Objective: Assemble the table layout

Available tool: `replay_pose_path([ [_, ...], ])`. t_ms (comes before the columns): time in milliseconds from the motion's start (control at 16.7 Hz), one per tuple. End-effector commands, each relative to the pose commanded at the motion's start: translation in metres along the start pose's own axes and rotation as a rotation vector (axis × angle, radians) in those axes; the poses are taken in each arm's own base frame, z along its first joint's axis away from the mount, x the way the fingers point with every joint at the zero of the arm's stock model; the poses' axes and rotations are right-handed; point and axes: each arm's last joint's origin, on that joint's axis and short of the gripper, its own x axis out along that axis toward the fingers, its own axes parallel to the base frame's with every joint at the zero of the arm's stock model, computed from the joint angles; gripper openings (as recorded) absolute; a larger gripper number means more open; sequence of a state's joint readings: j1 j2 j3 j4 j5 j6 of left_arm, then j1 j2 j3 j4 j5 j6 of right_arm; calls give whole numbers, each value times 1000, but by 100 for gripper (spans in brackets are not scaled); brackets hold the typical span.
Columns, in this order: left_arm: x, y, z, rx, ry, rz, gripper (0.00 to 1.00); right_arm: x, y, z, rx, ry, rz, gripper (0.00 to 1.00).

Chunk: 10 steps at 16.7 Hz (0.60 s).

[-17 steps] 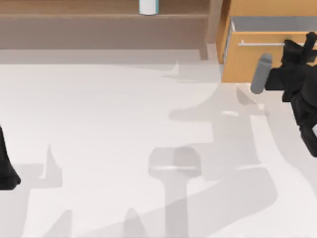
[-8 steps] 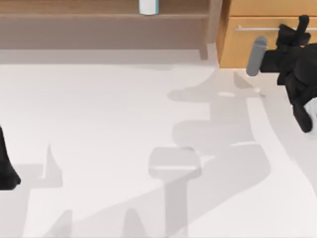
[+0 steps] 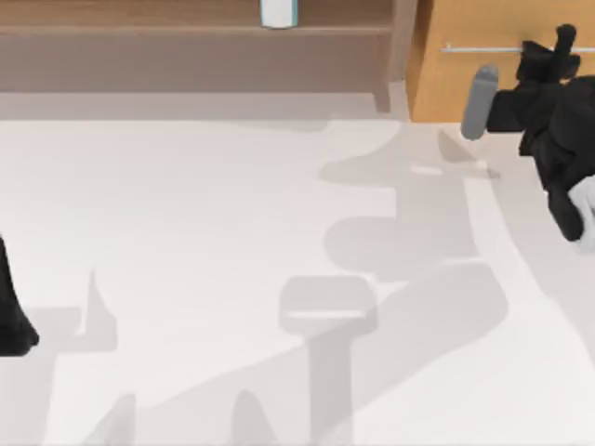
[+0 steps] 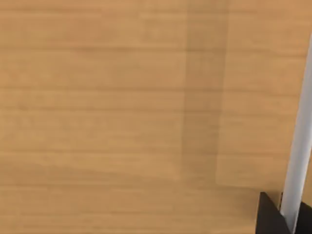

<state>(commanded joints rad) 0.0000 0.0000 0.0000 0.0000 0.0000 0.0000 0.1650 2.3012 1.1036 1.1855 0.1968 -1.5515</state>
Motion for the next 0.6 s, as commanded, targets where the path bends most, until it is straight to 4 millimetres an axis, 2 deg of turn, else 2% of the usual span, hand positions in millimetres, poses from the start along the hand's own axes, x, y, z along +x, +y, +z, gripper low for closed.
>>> replay_pose_path([
  [600, 0, 0, 0, 0, 0, 0, 100, 0, 0, 0, 0, 0, 0, 83],
])
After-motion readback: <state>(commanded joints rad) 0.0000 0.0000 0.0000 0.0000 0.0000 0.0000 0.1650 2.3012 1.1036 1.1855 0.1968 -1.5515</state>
